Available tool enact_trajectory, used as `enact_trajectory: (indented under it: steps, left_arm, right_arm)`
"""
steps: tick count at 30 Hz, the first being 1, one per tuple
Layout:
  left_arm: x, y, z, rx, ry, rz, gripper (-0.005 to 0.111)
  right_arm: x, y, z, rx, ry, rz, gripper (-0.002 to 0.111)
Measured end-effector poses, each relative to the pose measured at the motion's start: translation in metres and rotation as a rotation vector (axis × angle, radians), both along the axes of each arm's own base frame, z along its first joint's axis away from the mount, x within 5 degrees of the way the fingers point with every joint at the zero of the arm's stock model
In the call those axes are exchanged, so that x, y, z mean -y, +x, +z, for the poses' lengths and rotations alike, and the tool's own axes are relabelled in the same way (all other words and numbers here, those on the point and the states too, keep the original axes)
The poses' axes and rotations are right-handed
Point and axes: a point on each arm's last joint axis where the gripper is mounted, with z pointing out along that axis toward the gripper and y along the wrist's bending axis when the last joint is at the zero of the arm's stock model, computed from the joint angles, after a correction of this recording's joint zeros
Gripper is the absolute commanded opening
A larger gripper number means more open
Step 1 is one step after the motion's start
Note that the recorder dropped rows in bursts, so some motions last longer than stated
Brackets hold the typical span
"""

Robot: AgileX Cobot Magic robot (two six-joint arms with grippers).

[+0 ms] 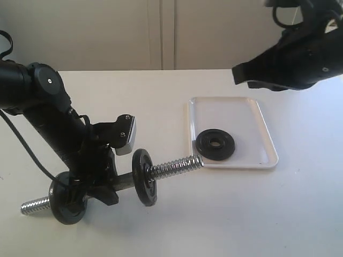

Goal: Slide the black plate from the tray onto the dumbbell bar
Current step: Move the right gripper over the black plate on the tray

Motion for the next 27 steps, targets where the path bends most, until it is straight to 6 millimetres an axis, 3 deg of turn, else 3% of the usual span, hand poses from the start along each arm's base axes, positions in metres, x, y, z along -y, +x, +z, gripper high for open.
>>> enact_trajectory:
  steps: [8, 15, 22, 24, 27]
  left_arm:
    - [0.000, 0.000, 0.000, 0.000, 0.000, 0.000, 0.000]
    - [0.000, 0.000, 0.000, 0.000, 0.000, 0.000, 0.000]
    - [0.000, 0.000, 0.000, 0.000, 0.000, 0.000, 0.000]
    - [0.000, 0.000, 0.000, 0.000, 0.000, 0.000, 0.000]
    - [0.000, 0.000, 0.000, 0.000, 0.000, 0.000, 0.000]
  right_arm:
    - [-0.024, 0.035, -0.019, -0.087, -0.151, 0.073, 0.000]
    - [-0.030, 0.059, -0.049, -0.192, -0.237, 0.045, 0.000]
    - [-0.034, 0.071, -0.075, -0.243, -0.276, 0.044, 0.001]
    - [-0.034, 0.073, -0.076, -0.226, -0.275, 0.044, 0.006]
    - [-0.035, 0.076, -0.075, -0.196, -0.266, 0.042, 0.023]
